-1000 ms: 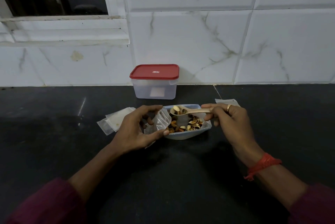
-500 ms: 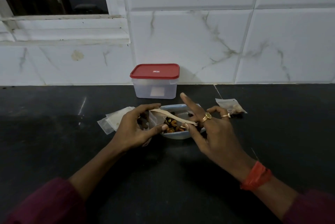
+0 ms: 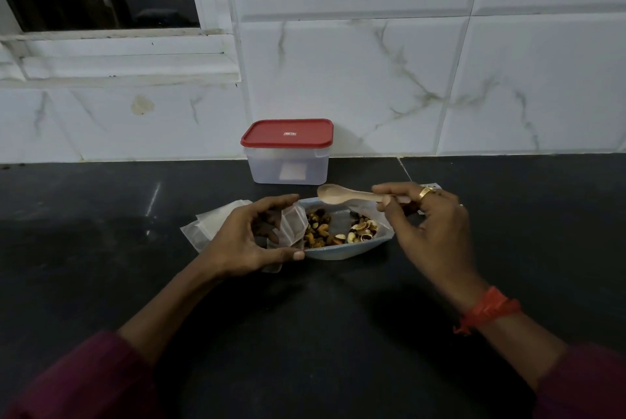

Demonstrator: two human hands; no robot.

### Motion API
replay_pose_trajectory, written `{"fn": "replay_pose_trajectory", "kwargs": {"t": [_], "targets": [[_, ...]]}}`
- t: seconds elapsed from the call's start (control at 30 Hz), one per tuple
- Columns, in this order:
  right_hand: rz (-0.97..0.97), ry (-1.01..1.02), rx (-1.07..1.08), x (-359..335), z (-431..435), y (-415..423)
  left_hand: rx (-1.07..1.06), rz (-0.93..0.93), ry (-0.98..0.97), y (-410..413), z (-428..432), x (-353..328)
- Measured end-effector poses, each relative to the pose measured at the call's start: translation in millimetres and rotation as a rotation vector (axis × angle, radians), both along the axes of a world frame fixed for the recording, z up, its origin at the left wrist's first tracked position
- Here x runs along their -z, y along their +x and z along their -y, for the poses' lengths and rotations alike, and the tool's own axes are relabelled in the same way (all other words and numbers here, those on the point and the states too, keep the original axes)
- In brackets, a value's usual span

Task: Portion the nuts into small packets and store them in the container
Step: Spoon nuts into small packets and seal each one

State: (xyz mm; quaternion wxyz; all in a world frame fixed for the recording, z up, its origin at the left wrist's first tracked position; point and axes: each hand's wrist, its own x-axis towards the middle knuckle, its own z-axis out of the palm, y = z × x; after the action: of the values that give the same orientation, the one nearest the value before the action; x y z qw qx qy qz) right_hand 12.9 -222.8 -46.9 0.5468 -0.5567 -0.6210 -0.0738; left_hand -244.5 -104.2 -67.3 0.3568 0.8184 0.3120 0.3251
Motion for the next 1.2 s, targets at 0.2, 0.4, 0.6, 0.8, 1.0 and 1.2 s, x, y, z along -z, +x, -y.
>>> {"fn": "replay_pose_trajectory", "kwargs": {"t": [0.2,0.4,0.6,0.8,1.0,1.2], "targets": [[0.273,-0.167,-0.087,8,-6,8,-0.036,0.027,0.031,2,3,-2],[0.311,-0.089,0.061,12,-8,11,-0.099,0.111,0.020,0,1,-3],[0.351,-0.129,-0.083,14,-5,1,-0.114,0.156,0.002,1,1,-3],[0.353,-0.044,0.103,12,-6,9,-0.075,0.137,0.001,2,4,-3],[0.366,-0.126,-0.105,18,-7,1,-0.088,0.130,-0.007,4,5,-3],[0.288,-0.053,0.108,11,-7,16,-0.112,0.077,0.041,1,3,-1]]}}
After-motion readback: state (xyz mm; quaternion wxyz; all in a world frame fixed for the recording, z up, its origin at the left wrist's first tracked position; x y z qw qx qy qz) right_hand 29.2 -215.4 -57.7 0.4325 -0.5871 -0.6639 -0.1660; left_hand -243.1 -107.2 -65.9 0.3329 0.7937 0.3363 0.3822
